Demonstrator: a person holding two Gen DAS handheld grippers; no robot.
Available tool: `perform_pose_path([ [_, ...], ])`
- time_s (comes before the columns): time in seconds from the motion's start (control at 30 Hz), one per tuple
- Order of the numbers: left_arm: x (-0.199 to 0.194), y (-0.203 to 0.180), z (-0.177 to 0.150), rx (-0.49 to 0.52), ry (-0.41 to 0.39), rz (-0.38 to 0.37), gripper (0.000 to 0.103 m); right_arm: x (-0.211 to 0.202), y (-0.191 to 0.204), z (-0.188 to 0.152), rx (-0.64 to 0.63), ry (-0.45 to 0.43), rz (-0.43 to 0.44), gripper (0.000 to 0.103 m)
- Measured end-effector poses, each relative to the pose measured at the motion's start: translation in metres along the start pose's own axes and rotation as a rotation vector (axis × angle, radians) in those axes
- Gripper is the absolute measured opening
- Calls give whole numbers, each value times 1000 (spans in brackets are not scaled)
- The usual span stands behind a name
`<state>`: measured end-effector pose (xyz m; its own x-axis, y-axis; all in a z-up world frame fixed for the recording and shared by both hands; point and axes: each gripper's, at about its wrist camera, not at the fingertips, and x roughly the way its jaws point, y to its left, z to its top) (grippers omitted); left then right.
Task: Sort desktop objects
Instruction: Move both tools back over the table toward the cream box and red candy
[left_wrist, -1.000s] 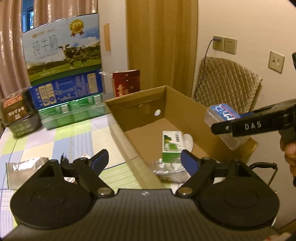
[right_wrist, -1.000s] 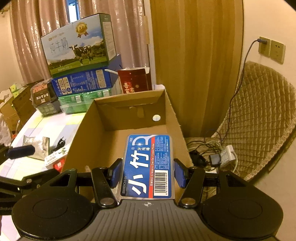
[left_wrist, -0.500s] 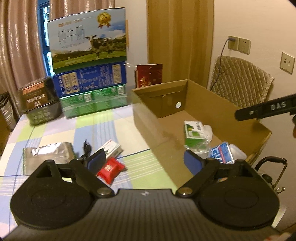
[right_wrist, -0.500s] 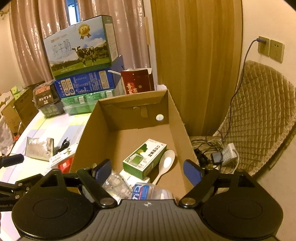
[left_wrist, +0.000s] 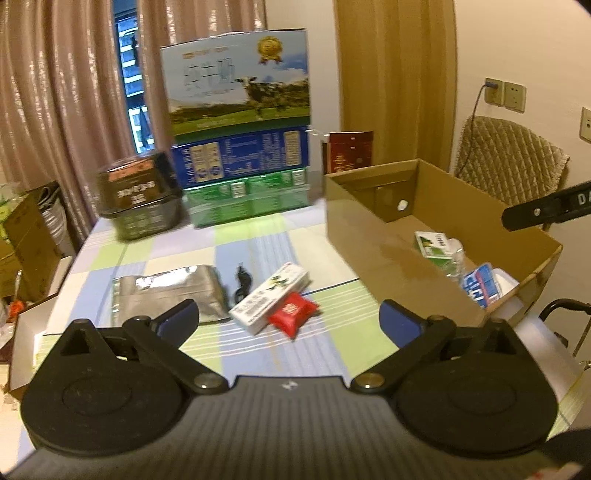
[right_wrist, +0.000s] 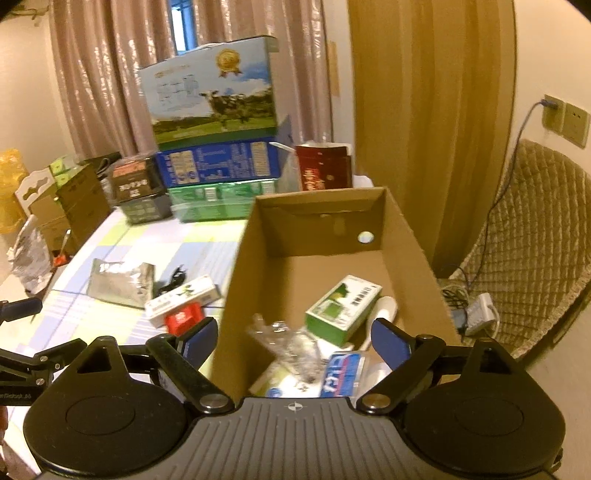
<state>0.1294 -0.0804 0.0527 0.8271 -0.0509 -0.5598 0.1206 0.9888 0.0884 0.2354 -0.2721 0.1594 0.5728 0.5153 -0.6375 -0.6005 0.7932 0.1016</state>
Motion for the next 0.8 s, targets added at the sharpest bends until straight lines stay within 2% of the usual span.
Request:
perform_pose_path([
  [0.3, -26, 47, -20, -7, 12, 98, 102, -10, 44, 2, -38, -26, 61, 101],
  [0.57, -36, 87, -37, -33, 29, 161, 102, -10, 85, 6, -66, -43, 138, 101],
  [0.8, -33, 114, -56, -70, 53, 178, 102, 6, 121, -1, -90, -36, 197, 101],
])
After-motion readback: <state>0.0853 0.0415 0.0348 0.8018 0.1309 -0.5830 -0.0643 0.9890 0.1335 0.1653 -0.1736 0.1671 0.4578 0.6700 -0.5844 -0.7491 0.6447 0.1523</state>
